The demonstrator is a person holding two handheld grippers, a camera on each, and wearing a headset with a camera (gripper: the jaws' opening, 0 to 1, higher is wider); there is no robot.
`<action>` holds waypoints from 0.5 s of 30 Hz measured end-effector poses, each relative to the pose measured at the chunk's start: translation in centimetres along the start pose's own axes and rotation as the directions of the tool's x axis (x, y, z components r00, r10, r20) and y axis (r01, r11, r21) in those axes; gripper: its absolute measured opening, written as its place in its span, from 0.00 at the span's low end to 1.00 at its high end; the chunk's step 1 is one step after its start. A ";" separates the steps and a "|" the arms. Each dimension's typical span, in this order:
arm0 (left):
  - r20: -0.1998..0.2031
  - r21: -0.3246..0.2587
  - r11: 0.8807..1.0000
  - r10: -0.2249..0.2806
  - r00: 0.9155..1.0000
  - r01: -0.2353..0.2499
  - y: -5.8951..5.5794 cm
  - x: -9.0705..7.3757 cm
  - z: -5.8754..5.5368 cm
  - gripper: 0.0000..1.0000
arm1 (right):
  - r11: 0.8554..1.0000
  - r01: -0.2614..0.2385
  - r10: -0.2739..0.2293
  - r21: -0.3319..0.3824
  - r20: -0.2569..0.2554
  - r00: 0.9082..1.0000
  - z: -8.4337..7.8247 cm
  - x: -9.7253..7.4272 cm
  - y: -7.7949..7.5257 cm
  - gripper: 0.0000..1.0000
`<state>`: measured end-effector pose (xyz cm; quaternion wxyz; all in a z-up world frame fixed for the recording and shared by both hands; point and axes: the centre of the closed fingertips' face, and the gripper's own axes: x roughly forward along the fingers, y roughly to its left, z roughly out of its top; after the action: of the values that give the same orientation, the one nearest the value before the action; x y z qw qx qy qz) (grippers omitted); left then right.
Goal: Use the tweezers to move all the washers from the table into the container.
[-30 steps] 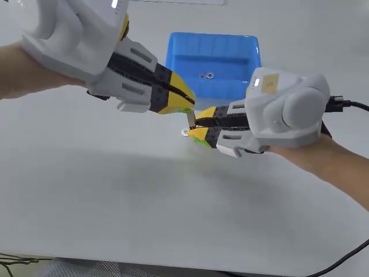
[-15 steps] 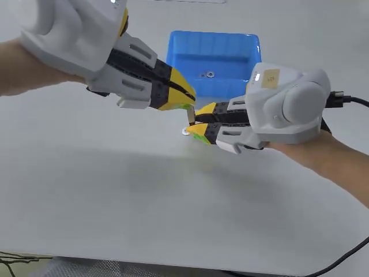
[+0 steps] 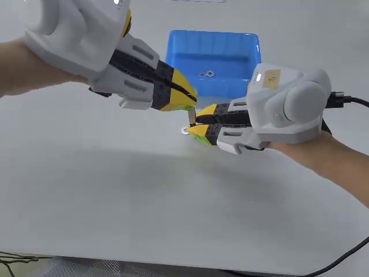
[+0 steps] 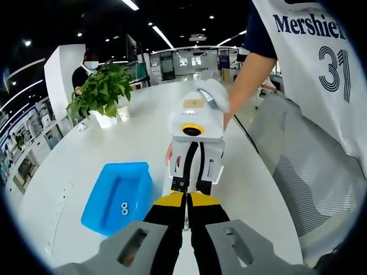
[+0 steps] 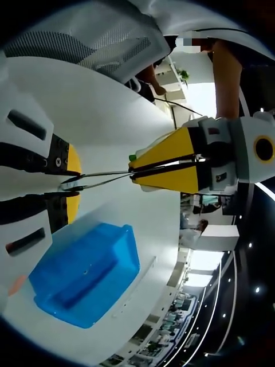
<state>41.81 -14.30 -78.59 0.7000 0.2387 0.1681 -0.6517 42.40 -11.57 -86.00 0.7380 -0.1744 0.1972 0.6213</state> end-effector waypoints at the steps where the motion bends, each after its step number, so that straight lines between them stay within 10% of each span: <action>1: 0.000 -0.001 1.000 0.000 1.000 0.000 0.0 0.0 0.0 0.05 | 1.000 0.000 0.000 -0.003 -0.006 1.000 -0.1 0.0 0.0 0.12; 15: 0.012 -0.024 1.000 -0.008 1.000 0.009 0.0 0.2 0.2 0.05 | 0.999 -0.043 0.042 -0.015 -0.026 0.999 -0.3 -0.2 0.0 0.11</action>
<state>41.81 -14.52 -78.55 0.7011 0.2256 0.1726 -0.6541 42.34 -11.88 -86.18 0.7206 -0.1840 0.2053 0.6362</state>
